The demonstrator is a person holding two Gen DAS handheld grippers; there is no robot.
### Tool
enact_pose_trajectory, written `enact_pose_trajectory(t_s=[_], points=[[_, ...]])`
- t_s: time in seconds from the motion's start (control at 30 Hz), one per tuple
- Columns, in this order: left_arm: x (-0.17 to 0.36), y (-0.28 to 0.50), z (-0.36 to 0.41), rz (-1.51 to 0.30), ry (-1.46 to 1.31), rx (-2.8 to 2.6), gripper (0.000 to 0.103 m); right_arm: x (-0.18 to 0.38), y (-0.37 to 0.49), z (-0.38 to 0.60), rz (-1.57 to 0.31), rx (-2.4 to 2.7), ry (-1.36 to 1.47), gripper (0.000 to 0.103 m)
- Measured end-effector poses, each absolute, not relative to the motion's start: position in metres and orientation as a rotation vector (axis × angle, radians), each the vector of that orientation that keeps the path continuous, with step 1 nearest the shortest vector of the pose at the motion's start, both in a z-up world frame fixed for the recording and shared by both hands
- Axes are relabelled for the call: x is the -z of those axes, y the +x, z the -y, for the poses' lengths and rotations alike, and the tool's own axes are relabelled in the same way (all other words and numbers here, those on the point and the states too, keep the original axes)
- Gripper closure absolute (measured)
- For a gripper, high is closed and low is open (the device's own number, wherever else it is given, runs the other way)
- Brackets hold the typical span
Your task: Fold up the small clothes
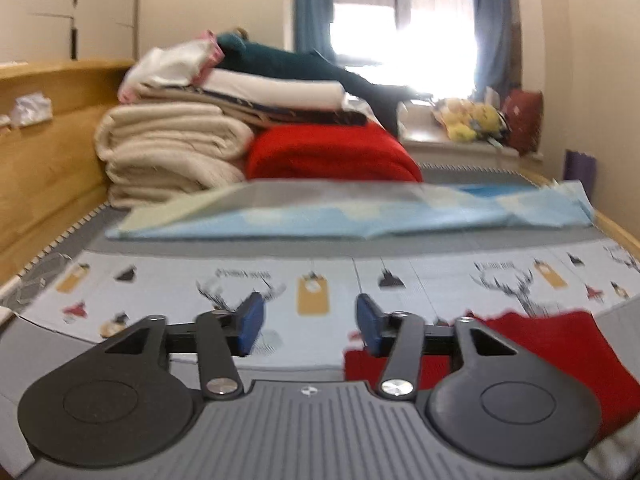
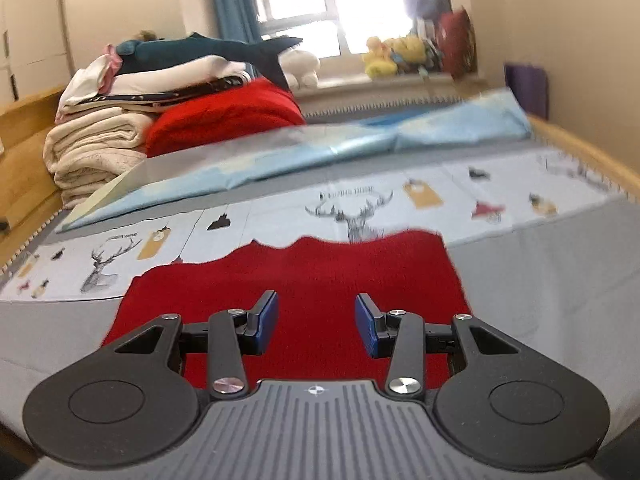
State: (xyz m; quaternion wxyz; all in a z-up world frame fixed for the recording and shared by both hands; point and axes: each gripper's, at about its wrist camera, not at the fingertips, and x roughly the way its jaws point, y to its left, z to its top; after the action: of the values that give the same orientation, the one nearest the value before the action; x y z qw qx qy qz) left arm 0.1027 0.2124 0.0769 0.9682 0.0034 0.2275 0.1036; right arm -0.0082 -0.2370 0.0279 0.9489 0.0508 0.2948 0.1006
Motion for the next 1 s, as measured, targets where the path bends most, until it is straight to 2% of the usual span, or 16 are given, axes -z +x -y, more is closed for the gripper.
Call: enact_pose_trajectory(t_s=[0.13, 0.2, 0.23, 0.3, 0.4, 0.7, 0.77, 0.83, 1.0], points=[[-0.076, 0.103, -0.221, -0.429, -0.019, -0.25, 0.029, -0.018, -0.002, 0.235, -0.634, -0.17, 0.083, 0.059], [-0.054, 0.101, -0.225, -0.42, -0.053, -0.273, 0.029, -0.011, 0.003, 0.235, -0.674, -0.153, 0.099, 0.058], [-0.039, 0.105, -0.226, -0.486, -0.053, -0.278, 0.03, -0.007, 0.005, 0.234, -0.688, -0.145, 0.099, 0.058], [-0.027, 0.124, -0.229, -0.676, -0.062, -0.356, 0.041, 0.001, 0.009, 0.231, -0.715, -0.127, 0.094, 0.058], [-0.032, 0.123, -0.237, -0.642, -0.164, -0.305, 0.036, 0.011, 0.014, 0.223, -0.74, -0.118, 0.095, 0.058], [-0.03, 0.12, -0.252, -0.685, -0.174, -0.311, 0.035, 0.016, 0.013, 0.187, -0.731, -0.166, -0.002, 0.059], [-0.031, 0.115, -0.261, -0.686, -0.205, -0.313, 0.034, 0.017, 0.013, 0.179, -0.727, -0.182, -0.021, 0.063], [-0.032, 0.111, -0.27, -0.695, -0.228, -0.321, 0.034, 0.017, 0.012, 0.173, -0.721, -0.204, -0.038, 0.078], [-0.035, 0.1, -0.289, -0.685, -0.246, -0.353, 0.032, 0.014, 0.013, 0.151, -0.718, -0.263, -0.092, 0.078]])
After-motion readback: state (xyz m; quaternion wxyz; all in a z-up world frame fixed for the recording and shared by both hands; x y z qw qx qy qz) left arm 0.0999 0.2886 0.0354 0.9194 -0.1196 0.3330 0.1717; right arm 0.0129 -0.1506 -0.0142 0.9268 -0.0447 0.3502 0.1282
